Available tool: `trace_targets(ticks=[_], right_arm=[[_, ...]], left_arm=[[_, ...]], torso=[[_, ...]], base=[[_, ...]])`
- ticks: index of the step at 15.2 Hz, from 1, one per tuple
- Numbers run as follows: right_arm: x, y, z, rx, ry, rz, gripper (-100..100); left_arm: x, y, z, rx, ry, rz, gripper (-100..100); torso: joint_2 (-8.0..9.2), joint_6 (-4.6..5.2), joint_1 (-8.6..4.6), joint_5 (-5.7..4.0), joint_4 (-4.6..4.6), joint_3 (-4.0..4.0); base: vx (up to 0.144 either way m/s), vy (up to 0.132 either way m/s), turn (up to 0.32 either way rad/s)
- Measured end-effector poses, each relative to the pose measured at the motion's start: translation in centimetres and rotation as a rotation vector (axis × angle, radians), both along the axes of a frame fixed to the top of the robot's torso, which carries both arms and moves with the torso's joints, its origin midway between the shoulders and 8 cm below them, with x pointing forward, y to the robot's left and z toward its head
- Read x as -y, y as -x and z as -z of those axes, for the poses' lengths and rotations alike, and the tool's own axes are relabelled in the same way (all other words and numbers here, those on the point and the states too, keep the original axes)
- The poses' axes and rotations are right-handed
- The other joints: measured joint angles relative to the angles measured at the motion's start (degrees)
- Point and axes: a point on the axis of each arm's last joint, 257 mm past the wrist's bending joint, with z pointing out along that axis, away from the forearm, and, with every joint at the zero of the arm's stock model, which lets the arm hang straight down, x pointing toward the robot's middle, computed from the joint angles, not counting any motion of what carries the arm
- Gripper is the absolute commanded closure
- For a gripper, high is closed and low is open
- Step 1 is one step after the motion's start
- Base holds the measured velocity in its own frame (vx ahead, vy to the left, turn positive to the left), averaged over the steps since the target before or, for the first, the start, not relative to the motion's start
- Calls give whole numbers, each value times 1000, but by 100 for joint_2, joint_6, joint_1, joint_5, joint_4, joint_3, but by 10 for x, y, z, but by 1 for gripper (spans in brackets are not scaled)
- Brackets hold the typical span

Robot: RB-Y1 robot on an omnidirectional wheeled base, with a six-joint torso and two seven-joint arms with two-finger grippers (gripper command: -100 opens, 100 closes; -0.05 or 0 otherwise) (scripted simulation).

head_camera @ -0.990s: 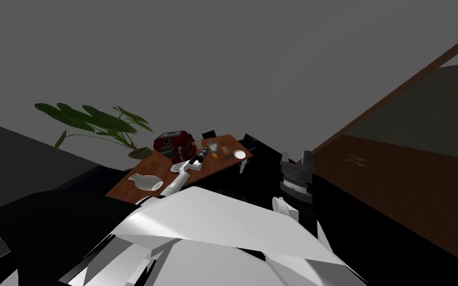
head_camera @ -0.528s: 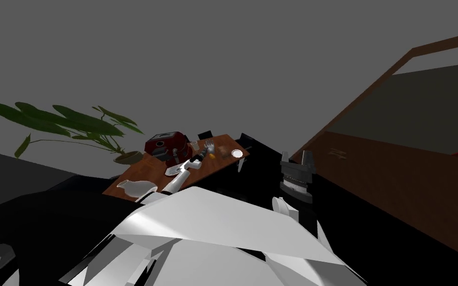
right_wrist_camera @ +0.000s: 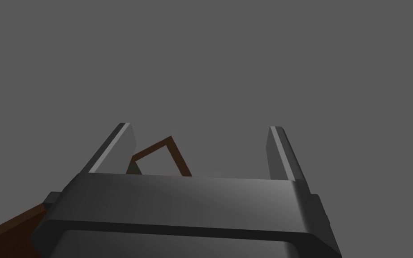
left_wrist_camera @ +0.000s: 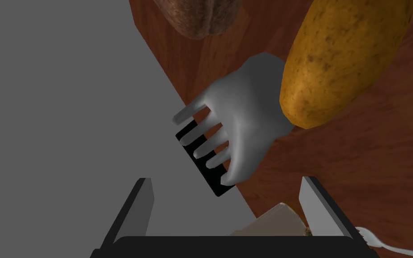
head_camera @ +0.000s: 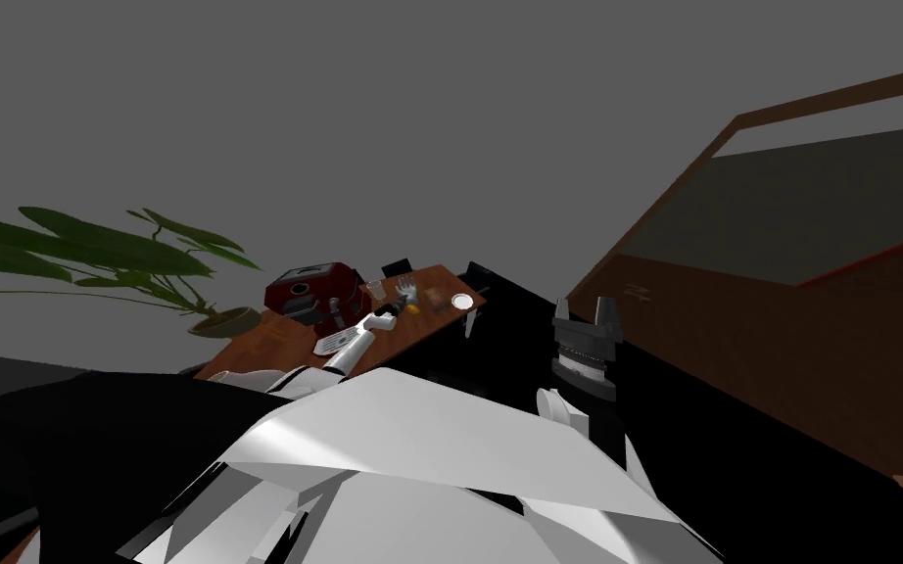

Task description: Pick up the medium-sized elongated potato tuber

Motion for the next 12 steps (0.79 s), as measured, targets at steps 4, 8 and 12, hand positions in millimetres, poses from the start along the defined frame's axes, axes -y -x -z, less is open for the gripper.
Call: trace_targets(ticks=[4, 8, 12], right_arm=[[0, 0, 0, 0, 0, 0, 0], [0, 0, 0, 0, 0, 0, 0], [0, 0, 0, 0, 0, 0, 0]], left_arm=[[-14, 11, 27, -94, 11, -39, -100], [-30, 20, 47, -183, 24, -75, -100], [-46, 33, 66, -277, 39, -117, -100]], torso=[[-2, -3, -1, 0, -1, -1], [-4, -3, 1, 0, -1, -2], [-6, -3, 2, 1, -2, -3]], base=[[-9, 10, -154], [-6, 12, -123], [-3, 16, -167]])
